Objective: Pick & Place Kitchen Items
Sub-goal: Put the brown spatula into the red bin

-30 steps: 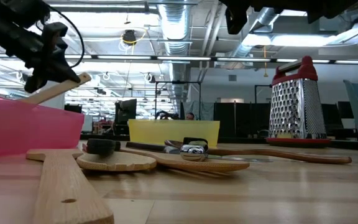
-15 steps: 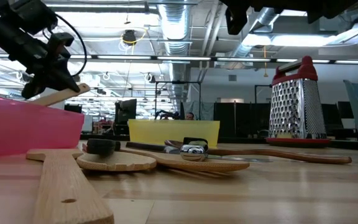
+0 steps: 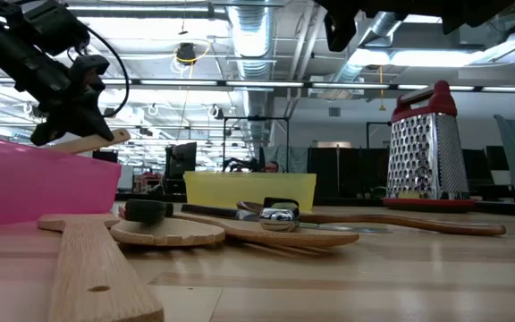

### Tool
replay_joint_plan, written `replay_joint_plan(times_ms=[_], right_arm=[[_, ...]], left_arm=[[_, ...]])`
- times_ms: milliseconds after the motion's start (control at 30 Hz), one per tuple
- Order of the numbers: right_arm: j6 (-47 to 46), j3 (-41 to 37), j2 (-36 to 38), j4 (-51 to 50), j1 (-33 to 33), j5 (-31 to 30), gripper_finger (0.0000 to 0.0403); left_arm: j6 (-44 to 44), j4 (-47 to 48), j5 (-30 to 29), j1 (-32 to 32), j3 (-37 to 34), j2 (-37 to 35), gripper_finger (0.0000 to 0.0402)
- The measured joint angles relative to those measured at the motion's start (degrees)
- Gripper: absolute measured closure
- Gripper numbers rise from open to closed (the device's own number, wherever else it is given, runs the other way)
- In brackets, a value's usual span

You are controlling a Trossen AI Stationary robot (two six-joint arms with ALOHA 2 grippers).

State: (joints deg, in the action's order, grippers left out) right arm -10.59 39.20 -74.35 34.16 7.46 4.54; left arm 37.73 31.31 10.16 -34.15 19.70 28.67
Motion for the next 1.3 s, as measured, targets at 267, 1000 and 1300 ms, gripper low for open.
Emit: replay_joint_plan(times_ms=[267, 1000, 1300], right_arm=[[0.0, 0.0, 0.0, -0.9, 0.0, 0.0, 0.0272], [0.0, 0.0, 0.0, -1.2, 0.0, 0.0, 0.0272], [0.0, 0.0, 0.0, -1.2, 0.0, 0.0, 0.0272]], left_arm=[[-1.5, 0.7, 4.0, 0.1, 0.0, 0.0, 0.0392], [-0.9, 1.8, 6.6, 6.2, 0.0, 0.0, 0.0390], [-0.8, 2.8, 5.7, 6.2, 0.0, 0.0, 0.0389]])
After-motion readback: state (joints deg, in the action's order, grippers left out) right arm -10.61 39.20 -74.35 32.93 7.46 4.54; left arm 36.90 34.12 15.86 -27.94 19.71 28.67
